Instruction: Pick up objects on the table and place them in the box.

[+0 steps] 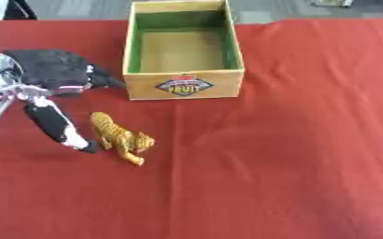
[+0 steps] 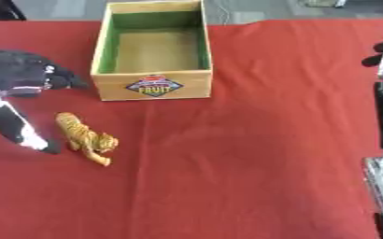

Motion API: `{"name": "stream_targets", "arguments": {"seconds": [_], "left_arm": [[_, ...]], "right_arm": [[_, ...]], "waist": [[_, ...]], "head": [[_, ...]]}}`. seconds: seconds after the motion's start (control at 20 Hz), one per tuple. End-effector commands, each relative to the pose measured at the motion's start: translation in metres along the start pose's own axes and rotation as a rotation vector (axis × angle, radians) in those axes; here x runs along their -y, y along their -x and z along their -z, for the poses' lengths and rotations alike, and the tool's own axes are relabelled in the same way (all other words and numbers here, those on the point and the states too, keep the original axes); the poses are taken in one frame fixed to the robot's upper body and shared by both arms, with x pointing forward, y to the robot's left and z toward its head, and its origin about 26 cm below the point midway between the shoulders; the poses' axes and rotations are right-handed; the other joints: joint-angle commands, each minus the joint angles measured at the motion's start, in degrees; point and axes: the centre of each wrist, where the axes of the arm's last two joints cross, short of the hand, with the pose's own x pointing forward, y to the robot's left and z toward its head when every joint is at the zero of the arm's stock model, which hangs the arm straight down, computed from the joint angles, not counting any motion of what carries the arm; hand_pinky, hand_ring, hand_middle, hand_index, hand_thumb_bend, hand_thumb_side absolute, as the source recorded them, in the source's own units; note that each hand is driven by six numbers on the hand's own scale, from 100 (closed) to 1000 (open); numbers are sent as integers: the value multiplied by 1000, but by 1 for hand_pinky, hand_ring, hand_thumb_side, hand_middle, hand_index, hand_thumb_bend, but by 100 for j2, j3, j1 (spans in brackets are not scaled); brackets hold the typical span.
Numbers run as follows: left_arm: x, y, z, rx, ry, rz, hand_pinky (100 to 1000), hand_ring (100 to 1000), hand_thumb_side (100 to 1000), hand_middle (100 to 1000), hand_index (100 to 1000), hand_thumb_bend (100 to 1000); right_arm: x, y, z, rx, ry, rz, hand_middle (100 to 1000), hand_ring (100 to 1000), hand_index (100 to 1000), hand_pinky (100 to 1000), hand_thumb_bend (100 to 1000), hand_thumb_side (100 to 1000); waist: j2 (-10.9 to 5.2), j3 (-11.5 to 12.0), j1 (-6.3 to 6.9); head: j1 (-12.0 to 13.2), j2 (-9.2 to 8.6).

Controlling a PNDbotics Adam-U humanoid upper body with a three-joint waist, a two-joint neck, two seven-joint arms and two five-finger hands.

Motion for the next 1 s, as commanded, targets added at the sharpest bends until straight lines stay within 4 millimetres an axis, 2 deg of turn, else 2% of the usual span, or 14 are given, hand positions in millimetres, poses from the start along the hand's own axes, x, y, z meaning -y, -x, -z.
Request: {"name": "stream_targets", "arguments": {"seconds": [0.05,0.45,0.65,1.0], "left_arm": [[-13,6,-11,21,45,31,856,838,628,812,1000,581],[-17,3,-12,10,56,60,858,848,610,846,996,571],[-20,3,-12,18,63,51,856,855,580,869,996,529],[-30,4,-13,44,31,5,847,855,606,870,991,545]], "right_arm": [[2,-6,4,25,-6,5,518,497,720,810,100,698],[1,-6,4,22,-11,6,517,496,721,811,100,699],[1,-7,4,23,-13,7,516,496,721,811,100,699],[0,-7,4,22,-18,10,516,496,721,812,100,698]], "waist": [[-96,-11,-2],[-80,-15,-7],[-72,-19,-1],[-63,-35,13]], "head": [[15,5],[7,-21],[0,-16],[-17,-16]]}}
